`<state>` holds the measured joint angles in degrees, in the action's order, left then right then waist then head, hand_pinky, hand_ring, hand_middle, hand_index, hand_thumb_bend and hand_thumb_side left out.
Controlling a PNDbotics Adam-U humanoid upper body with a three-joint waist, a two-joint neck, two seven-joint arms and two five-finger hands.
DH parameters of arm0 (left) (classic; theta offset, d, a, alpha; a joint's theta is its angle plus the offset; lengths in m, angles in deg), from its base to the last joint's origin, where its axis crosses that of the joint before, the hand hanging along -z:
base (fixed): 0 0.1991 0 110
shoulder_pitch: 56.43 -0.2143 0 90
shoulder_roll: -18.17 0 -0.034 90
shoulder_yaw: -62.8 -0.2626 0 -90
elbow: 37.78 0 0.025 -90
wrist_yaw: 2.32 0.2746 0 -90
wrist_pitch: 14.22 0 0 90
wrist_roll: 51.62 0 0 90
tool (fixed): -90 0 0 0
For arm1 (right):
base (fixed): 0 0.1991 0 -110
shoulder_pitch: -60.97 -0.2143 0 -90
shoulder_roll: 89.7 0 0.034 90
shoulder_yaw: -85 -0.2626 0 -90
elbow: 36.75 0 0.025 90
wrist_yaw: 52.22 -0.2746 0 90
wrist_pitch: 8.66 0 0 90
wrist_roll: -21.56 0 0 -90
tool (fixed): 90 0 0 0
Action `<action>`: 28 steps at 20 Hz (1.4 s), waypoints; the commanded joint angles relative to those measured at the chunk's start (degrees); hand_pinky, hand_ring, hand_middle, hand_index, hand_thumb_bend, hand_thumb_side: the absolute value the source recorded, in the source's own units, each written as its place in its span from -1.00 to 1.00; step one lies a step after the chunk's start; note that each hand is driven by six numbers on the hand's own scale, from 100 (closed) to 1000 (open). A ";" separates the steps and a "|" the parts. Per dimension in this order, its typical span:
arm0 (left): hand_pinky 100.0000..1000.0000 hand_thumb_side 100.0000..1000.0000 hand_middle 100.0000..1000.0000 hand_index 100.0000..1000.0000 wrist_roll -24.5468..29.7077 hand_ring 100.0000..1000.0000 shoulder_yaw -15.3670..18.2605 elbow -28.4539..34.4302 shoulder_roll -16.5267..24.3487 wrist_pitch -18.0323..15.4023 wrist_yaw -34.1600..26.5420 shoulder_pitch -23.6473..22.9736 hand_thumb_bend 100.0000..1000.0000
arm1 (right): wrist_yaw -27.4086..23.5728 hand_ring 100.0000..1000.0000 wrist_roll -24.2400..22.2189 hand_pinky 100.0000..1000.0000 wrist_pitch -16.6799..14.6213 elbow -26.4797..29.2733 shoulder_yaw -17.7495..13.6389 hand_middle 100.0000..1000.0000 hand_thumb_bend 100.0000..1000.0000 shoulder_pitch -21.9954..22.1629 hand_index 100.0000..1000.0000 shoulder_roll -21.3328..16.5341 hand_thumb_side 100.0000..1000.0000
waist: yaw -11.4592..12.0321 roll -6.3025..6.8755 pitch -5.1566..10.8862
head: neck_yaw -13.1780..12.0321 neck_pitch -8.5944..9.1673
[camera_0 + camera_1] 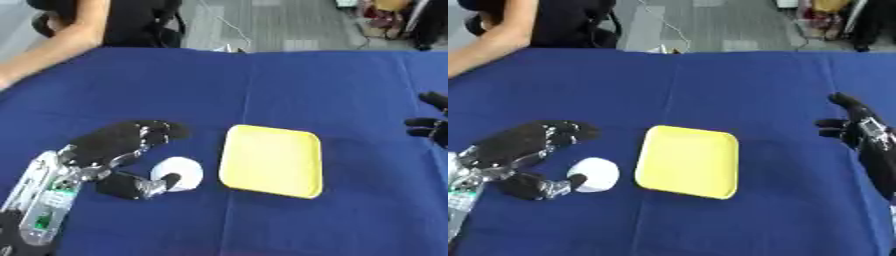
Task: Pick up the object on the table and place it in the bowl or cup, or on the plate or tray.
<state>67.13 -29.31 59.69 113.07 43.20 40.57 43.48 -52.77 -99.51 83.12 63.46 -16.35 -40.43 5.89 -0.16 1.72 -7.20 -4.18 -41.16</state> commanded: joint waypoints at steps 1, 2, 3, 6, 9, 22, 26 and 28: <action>0.61 0.90 0.82 1.00 2.44 0.78 0.57 -1.15 0.55 0.72 -2.60 0.59 -0.59 | 0.11 0.51 -0.24 0.52 -0.11 0.49 -0.33 0.99 -1.00 -0.20 1.00 -1.04 0.85 | 0.13 -0.09 0.47 | -0.47 -0.08; 0.62 0.90 0.83 1.00 2.85 0.78 0.58 -1.11 0.57 0.73 -2.77 0.64 -0.59 | 0.10 0.51 -0.27 0.52 -0.13 0.48 -0.30 0.99 -1.00 -0.20 1.00 -1.04 0.85 | 0.12 -0.10 0.48 | -0.50 -0.07; 0.62 0.90 0.83 1.00 3.18 0.78 0.56 -1.01 0.57 0.72 -2.86 0.66 -0.60 | 0.10 0.51 -0.31 0.52 -0.14 0.47 -0.27 0.99 -1.00 -0.21 1.00 -1.04 0.85 | 0.12 -0.11 0.49 | -0.50 -0.03; 0.63 0.92 0.83 1.00 3.93 0.79 0.43 -0.78 0.55 0.64 -2.88 0.65 -0.60 | 0.11 0.51 -0.34 0.52 -0.18 0.45 -0.28 0.99 -1.00 -0.22 1.00 -1.02 0.85 | 0.13 -0.12 0.50 | -0.52 0.12; 0.63 0.94 0.83 1.00 4.48 0.79 0.30 -0.86 0.54 0.59 -2.97 0.63 -0.61 | 0.13 0.51 -0.36 0.52 -0.17 0.46 -0.28 0.99 -1.00 -0.21 1.00 -0.99 0.86 | 0.08 -0.09 0.49 | -0.52 0.13; 0.68 0.92 0.87 1.00 4.51 0.82 -0.24 -0.55 0.48 0.22 -1.43 0.55 -0.67 | 0.17 0.51 -0.47 0.52 -0.11 0.50 -0.27 0.98 -1.00 -0.17 1.00 -0.90 0.86 | 0.07 -0.10 0.42 | -0.72 0.23; 0.69 0.83 0.90 1.00 2.69 0.83 -0.39 -1.33 0.16 -0.12 1.18 0.56 -0.61 | 0.19 0.51 -0.50 0.52 -0.10 0.54 -0.28 0.98 -1.00 -0.16 1.00 -0.86 0.86 | 0.07 -0.13 0.37 | -0.87 0.21; 0.68 0.79 0.89 1.00 1.00 0.83 -0.53 -2.14 -0.03 -0.22 2.83 0.54 -0.54 | 0.23 0.51 -0.48 0.52 -0.09 0.53 -0.31 0.98 -1.00 -0.15 1.00 -0.86 0.86 | 0.07 -0.15 0.34 | -0.98 0.22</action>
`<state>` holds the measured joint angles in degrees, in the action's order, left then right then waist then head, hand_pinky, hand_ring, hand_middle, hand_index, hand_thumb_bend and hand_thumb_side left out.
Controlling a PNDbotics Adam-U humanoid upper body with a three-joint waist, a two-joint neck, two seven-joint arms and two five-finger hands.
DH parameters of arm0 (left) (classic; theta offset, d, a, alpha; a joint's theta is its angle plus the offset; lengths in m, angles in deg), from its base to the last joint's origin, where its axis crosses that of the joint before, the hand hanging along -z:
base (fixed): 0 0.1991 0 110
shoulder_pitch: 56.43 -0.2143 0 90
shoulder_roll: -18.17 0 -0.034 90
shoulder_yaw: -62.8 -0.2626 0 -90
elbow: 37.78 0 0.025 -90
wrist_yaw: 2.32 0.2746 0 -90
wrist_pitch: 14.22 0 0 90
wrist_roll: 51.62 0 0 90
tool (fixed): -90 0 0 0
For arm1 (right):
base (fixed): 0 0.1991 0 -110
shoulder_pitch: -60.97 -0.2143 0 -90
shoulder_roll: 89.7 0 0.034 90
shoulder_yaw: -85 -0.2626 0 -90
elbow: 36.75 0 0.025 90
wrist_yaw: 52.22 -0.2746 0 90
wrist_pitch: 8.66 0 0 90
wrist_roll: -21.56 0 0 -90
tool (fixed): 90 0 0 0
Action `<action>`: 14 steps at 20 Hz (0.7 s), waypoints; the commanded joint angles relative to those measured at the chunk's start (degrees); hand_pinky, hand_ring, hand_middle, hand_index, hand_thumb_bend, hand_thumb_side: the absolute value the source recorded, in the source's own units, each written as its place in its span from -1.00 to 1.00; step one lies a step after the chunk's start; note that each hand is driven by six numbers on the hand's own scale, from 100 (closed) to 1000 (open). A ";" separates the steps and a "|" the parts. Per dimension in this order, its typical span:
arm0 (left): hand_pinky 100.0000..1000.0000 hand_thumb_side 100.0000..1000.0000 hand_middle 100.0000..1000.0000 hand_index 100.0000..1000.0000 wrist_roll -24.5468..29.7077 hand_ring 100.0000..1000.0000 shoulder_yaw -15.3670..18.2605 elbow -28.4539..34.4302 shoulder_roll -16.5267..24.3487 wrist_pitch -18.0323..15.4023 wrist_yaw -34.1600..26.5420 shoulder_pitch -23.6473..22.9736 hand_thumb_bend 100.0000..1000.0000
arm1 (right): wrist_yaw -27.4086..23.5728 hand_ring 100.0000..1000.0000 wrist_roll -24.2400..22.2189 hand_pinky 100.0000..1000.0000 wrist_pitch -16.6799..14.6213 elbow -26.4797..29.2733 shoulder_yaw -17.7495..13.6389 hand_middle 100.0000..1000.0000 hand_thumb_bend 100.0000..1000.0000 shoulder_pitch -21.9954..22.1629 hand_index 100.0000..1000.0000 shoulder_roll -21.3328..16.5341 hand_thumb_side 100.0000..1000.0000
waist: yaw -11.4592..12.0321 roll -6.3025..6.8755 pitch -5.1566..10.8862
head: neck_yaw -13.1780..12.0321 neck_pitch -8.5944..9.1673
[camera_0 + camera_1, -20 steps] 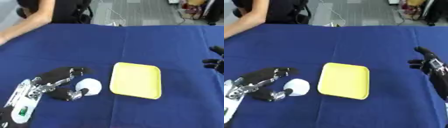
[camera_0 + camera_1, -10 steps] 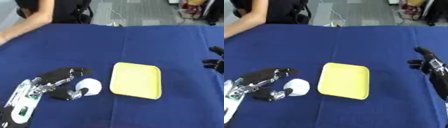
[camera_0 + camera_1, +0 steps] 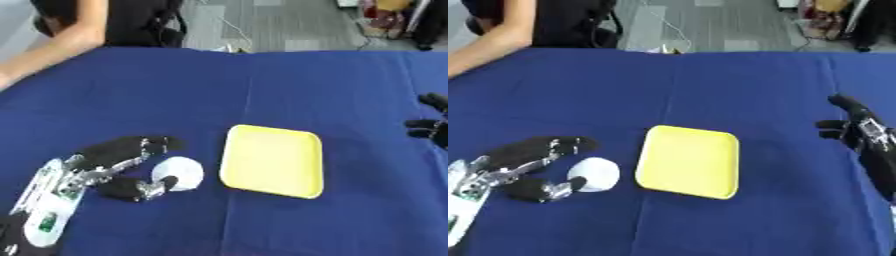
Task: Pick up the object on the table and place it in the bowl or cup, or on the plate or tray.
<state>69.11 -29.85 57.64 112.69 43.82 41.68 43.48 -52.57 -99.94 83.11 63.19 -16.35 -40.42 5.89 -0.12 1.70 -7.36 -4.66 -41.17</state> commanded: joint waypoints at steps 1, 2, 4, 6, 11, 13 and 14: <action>0.68 0.80 0.89 1.00 -1.65 0.83 -0.15 -0.58 0.25 -0.99 2.52 0.53 -0.55 | 0.05 0.51 -0.07 0.52 -0.08 0.79 -0.31 0.98 -1.00 -0.14 1.00 -0.86 0.86 | 0.05 -0.14 0.48 | -0.56 0.22; 0.69 0.79 0.88 1.00 -2.14 0.83 -0.32 -1.11 0.16 -1.15 3.24 0.52 -0.49 | 0.05 0.51 -0.08 0.52 -0.10 0.79 -0.30 0.98 -1.00 -0.14 1.00 -0.86 0.86 | 0.07 -0.15 0.47 | -0.62 0.23; 0.69 0.82 0.88 1.00 -2.80 0.83 -0.63 -2.13 -0.02 -1.56 4.58 0.52 -0.51 | 0.05 0.51 -0.11 0.52 -0.13 0.78 -0.29 0.98 -1.00 -0.15 1.00 -0.87 0.86 | 0.08 -0.18 0.45 | -0.68 0.24; 0.70 0.84 0.88 1.00 -3.21 0.83 -0.94 -2.90 -0.16 -1.99 5.56 0.51 -0.53 | 0.05 0.51 -0.11 0.52 -0.17 0.76 -0.30 0.98 -1.00 -0.16 1.00 -0.89 0.86 | 0.09 -0.21 0.44 | -0.80 0.27; 0.70 0.86 0.88 1.00 -3.89 0.83 -1.48 -3.91 -0.34 -2.70 6.77 0.54 -0.56 | 0.04 0.51 -0.19 0.52 -0.23 0.71 -0.27 0.98 -1.00 -0.17 1.00 -0.90 0.86 | 0.10 -0.23 0.42 | -0.96 0.28; 0.70 0.85 0.88 1.00 -4.01 0.83 -1.61 -4.07 -0.36 -2.86 6.94 0.54 -0.56 | 0.04 0.51 -0.18 0.52 -0.23 0.71 -0.29 0.98 -1.00 -0.17 1.00 -0.90 0.87 | 0.07 -0.22 0.42 | -0.99 0.24; 0.70 0.86 0.88 1.00 -4.05 0.83 -1.66 -4.12 -0.36 -2.91 7.00 0.54 -0.57 | 0.03 0.51 -0.17 0.52 -0.23 0.71 -0.30 0.98 -1.00 -0.17 1.00 -0.90 0.87 | 0.07 -0.21 0.42 | -0.99 0.23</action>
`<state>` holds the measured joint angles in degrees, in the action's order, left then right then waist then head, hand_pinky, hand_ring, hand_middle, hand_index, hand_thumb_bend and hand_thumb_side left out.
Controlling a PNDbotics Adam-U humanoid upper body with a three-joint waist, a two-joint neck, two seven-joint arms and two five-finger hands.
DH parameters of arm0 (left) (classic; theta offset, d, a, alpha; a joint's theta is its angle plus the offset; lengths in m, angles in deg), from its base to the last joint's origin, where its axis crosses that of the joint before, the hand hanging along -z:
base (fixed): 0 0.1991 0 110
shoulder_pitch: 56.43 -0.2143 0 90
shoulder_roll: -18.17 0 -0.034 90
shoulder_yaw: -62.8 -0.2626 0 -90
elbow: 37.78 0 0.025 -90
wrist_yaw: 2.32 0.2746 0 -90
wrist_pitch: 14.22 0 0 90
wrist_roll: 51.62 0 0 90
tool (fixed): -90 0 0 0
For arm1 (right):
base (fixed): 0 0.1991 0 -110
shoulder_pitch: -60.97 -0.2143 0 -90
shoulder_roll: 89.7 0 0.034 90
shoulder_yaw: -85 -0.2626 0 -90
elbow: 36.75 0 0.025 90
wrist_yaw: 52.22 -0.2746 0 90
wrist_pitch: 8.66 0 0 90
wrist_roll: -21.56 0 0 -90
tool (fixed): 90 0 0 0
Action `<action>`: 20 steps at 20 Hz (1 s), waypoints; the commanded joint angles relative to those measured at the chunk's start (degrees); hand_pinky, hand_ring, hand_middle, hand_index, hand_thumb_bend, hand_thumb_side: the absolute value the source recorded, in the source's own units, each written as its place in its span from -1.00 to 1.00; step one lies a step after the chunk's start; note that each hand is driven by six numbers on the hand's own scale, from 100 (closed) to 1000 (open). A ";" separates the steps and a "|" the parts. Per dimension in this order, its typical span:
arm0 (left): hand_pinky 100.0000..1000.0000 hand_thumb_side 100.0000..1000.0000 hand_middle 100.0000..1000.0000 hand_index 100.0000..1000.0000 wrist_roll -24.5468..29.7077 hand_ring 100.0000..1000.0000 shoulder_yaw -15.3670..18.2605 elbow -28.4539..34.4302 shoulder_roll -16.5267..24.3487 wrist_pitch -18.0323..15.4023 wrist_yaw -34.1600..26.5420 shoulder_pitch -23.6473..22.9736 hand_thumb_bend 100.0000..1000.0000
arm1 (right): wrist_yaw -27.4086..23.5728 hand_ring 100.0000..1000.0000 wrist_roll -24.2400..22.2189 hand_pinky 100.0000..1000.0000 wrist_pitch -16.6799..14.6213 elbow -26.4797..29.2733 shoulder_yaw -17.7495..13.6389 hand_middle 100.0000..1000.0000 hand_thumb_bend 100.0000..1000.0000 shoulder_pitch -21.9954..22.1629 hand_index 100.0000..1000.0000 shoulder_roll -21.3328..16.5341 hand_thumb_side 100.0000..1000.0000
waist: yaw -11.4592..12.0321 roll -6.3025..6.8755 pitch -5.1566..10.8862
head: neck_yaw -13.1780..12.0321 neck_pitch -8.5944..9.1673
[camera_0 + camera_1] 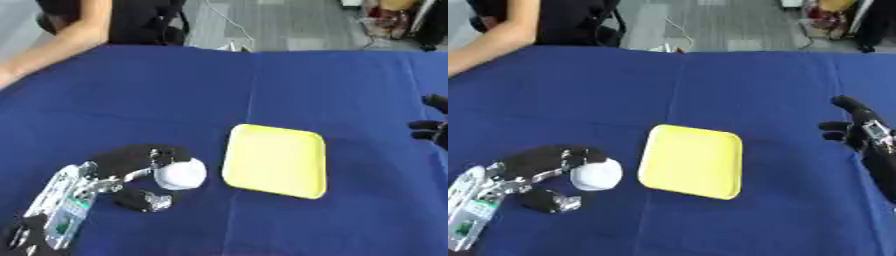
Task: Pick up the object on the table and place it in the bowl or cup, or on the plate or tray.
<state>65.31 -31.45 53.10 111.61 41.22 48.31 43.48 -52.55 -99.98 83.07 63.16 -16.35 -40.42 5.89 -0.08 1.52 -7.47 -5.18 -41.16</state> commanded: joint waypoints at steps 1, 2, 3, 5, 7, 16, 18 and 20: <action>0.70 0.86 0.88 1.00 -0.27 0.83 -0.12 0.36 0.71 -0.37 0.44 0.54 -0.57 | 0.00 0.51 -0.13 0.52 -0.18 0.74 -0.29 0.98 -1.00 -0.18 1.00 -0.89 0.87 | 0.01 -0.02 0.53 | -0.45 0.23; 0.70 0.86 0.87 1.00 -0.26 0.83 -0.19 0.32 0.71 -0.42 0.53 0.54 -0.57 | 0.00 0.51 -0.14 0.52 -0.18 0.75 -0.28 0.98 -1.00 -0.18 1.00 -0.89 0.87 | 0.00 -0.02 0.53 | -0.44 0.23; 0.70 0.87 0.87 1.00 -0.23 0.83 -0.27 0.27 0.71 -0.47 0.61 0.54 -0.58 | 0.00 0.51 -0.16 0.52 -0.17 0.75 -0.28 0.98 -1.00 -0.18 1.00 -0.89 0.87 | -0.01 -0.02 0.53 | -0.44 0.23; 0.70 0.88 0.87 1.00 -0.20 0.83 -0.43 0.17 0.70 -0.54 0.83 0.53 -0.59 | -0.01 0.51 -0.18 0.52 -0.17 0.75 -0.28 0.98 -1.00 -0.19 1.00 -0.88 0.87 | -0.03 -0.02 0.53 | -0.46 0.24; 0.69 0.87 0.87 1.00 -0.16 0.82 -0.58 0.06 0.66 -0.62 0.84 0.68 -0.60 | -0.02 0.51 -0.17 0.52 -0.17 0.74 -0.31 0.98 -1.00 -0.17 1.00 -0.88 0.87 | -0.03 -0.04 0.52 | -0.36 0.27; 0.69 0.83 0.86 1.00 -1.14 0.82 -1.52 -2.66 2.21 -0.78 -0.59 4.59 -0.58 | -0.03 0.51 -0.20 0.52 -0.21 0.64 -0.30 0.98 -1.00 -0.17 1.00 -0.85 0.87 | -0.16 -0.12 0.61 | -0.08 0.53; 0.69 0.82 0.86 1.00 -1.29 0.82 -1.73 -3.66 2.39 -0.95 -0.56 5.12 -0.58 | -0.03 0.51 -0.21 0.52 -0.22 0.62 -0.30 0.98 -1.00 -0.16 1.00 -0.85 0.87 | -0.18 -0.14 0.60 | -0.09 0.55; 0.63 0.78 0.77 1.00 -1.55 0.70 -1.92 -4.35 2.39 -1.17 -0.47 5.36 -0.57 | -0.03 0.51 -0.23 0.52 -0.23 0.61 -0.29 0.98 -1.00 -0.15 1.00 -0.84 0.87 | -0.19 -0.16 0.56 | -0.14 0.49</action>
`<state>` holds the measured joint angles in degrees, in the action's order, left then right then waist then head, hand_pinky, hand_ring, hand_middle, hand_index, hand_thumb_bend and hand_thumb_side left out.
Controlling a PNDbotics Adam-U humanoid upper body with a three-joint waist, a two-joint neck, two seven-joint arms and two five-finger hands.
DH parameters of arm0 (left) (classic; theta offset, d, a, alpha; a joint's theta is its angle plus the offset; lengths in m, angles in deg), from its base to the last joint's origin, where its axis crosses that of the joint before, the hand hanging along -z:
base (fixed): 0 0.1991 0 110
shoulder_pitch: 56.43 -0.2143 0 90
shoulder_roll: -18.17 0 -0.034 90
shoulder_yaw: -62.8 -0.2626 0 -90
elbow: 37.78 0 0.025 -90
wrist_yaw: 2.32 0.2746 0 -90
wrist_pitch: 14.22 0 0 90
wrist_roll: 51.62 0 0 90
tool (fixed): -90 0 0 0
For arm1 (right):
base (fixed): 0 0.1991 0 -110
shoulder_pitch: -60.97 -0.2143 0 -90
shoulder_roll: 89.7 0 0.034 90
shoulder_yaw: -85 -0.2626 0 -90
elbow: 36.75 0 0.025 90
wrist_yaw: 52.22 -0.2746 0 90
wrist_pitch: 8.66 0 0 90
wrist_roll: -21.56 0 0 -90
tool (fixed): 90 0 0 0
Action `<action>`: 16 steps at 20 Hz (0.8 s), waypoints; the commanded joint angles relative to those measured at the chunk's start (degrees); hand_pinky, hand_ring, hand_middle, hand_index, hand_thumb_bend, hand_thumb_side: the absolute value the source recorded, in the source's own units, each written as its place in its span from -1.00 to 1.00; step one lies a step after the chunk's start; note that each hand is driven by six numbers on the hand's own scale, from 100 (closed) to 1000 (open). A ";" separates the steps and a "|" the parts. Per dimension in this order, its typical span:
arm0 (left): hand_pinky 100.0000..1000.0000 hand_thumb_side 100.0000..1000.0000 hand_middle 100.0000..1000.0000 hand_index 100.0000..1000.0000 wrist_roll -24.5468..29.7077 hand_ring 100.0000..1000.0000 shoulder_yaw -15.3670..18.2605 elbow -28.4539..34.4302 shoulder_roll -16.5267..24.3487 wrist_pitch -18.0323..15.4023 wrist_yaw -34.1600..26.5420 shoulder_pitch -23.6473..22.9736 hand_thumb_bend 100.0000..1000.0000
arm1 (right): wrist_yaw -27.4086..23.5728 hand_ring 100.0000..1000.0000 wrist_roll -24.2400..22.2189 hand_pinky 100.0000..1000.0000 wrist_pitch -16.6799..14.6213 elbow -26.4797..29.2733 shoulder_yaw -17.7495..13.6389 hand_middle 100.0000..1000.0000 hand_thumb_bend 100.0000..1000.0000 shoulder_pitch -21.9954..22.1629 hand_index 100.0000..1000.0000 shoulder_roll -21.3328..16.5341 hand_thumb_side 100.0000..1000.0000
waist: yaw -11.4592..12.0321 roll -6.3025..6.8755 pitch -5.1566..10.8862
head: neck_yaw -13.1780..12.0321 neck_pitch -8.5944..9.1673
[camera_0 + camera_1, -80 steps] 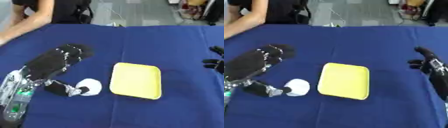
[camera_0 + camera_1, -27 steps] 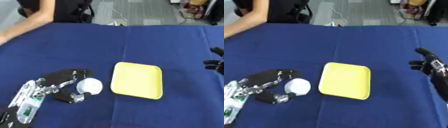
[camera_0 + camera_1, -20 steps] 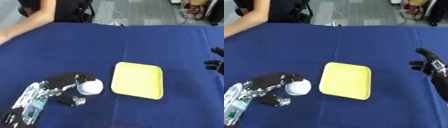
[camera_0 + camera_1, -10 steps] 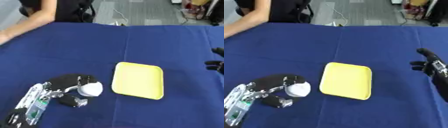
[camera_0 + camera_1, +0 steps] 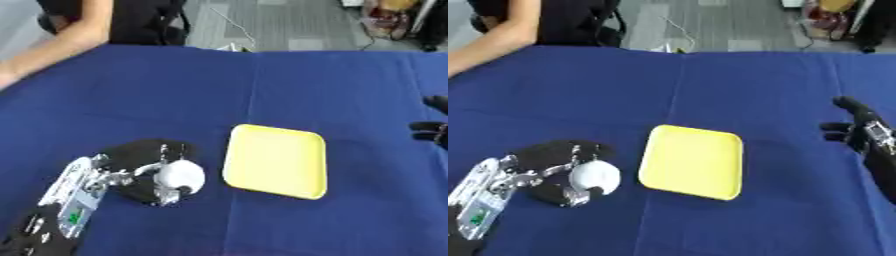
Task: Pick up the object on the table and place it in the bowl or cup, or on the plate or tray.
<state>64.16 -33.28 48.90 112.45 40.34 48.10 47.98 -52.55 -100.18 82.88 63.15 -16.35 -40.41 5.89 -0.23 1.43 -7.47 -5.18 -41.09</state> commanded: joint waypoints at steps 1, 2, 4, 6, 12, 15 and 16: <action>0.58 0.72 0.72 1.00 -0.58 0.63 -0.22 -0.56 1.58 -0.37 -0.16 0.90 -0.54 | -0.02 0.51 -0.05 0.52 -0.04 0.61 -0.29 0.98 -1.00 -0.14 1.00 -0.84 0.87 | -0.03 -0.08 0.54 | -0.16 0.37; 0.46 0.60 0.62 0.98 -0.73 0.50 -0.35 -1.06 1.60 -0.45 -0.01 0.94 -0.53 | 0.01 0.51 -0.07 0.52 -0.04 0.59 -0.29 0.98 -1.00 -0.13 1.00 -0.84 0.87 | -0.03 -0.08 0.52 | -0.19 0.31; 0.32 0.46 0.53 0.96 -0.73 0.34 -0.58 -2.30 1.65 -0.57 0.33 0.99 -0.53 | 0.03 0.51 -0.09 0.52 -0.06 0.58 -0.28 0.98 -1.00 -0.14 1.00 -0.83 0.87 | -0.03 -0.10 0.52 | -0.21 0.30; 0.24 0.42 0.46 0.94 -0.27 0.22 -0.84 -3.70 1.75 -0.91 0.66 1.07 -0.53 | 0.04 0.51 -0.12 0.52 -0.09 0.56 -0.28 0.98 -1.00 -0.15 1.00 -0.83 0.87 | -0.02 -0.12 0.54 | -0.23 0.29; 0.44 0.67 0.63 1.00 4.41 0.50 -1.47 -4.65 3.97 -3.90 1.87 0.75 -0.38 | 0.11 0.51 -0.17 0.52 -0.16 0.40 -0.28 0.98 -1.00 -0.06 1.00 -0.90 0.88 | 0.06 -0.16 0.59 | -0.29 0.31; 0.52 0.58 0.66 1.00 4.78 0.59 -2.25 -1.81 7.52 -6.08 3.26 1.13 -0.23 | 0.22 0.51 -0.30 0.52 -0.20 0.31 -0.20 0.98 -1.00 0.04 1.00 -1.01 0.88 | -0.01 0.00 0.65 | -0.46 0.20; 0.52 0.58 0.66 1.00 4.55 0.59 -2.65 -0.82 8.89 -6.89 4.09 1.46 -0.23 | 0.26 0.51 -0.35 0.52 -0.21 0.28 -0.16 0.98 -1.00 0.07 1.00 -1.05 0.88 | -0.06 0.06 0.69 | -0.53 0.15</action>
<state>64.33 -35.65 47.17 118.06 38.24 50.94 49.25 -52.48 -100.28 82.79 63.01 -16.34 -40.28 5.89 -0.27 1.47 -7.24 -5.19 -41.10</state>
